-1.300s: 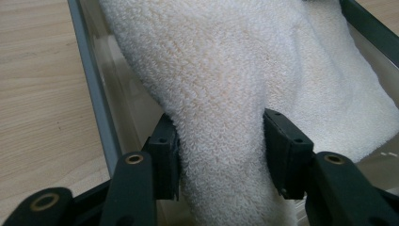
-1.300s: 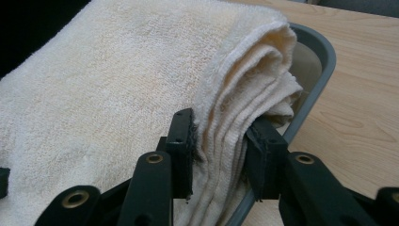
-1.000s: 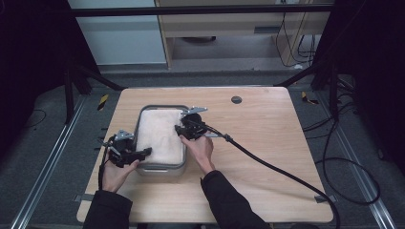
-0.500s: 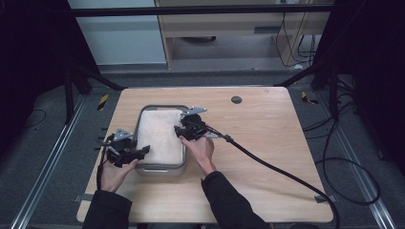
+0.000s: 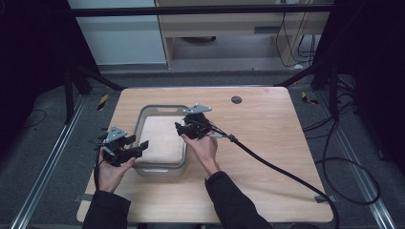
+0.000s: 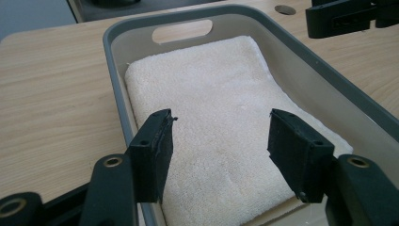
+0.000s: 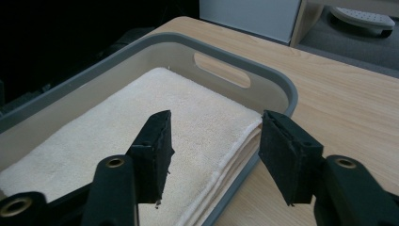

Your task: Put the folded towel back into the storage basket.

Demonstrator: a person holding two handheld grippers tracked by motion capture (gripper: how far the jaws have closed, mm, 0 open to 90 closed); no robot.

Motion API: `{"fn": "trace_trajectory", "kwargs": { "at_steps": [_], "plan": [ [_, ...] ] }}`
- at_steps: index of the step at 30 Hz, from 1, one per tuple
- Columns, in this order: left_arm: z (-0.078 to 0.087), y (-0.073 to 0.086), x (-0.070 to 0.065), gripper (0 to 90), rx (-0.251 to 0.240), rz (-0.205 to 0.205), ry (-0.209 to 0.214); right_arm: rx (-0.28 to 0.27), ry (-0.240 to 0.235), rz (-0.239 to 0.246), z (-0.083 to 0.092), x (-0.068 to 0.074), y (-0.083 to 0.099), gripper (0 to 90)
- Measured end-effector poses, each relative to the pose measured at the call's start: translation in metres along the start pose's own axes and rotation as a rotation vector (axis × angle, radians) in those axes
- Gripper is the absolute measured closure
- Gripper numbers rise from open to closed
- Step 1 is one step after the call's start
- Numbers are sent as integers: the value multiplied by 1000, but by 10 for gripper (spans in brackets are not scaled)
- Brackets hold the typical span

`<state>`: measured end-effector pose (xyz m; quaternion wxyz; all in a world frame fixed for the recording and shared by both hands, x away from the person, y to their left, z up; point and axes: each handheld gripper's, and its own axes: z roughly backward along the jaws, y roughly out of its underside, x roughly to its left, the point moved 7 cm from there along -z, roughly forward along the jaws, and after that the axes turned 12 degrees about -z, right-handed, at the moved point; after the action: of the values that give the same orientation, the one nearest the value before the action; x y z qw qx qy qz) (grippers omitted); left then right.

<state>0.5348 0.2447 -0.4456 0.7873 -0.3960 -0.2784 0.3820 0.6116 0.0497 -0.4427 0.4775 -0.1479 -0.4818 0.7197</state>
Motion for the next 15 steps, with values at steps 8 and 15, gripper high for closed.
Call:
{"fn": "trace_trajectory", "kwargs": {
  "at_steps": [8, 15],
  "plan": [
    [3, -4, -1, 366, -34, -7, -25, -22, -9, 16, 20, -12, -1, 299],
    [3, -5, -4, 339, -58, -13, -27, -49, -17, 49, 44, -24, 3, 224]
  ]
}}
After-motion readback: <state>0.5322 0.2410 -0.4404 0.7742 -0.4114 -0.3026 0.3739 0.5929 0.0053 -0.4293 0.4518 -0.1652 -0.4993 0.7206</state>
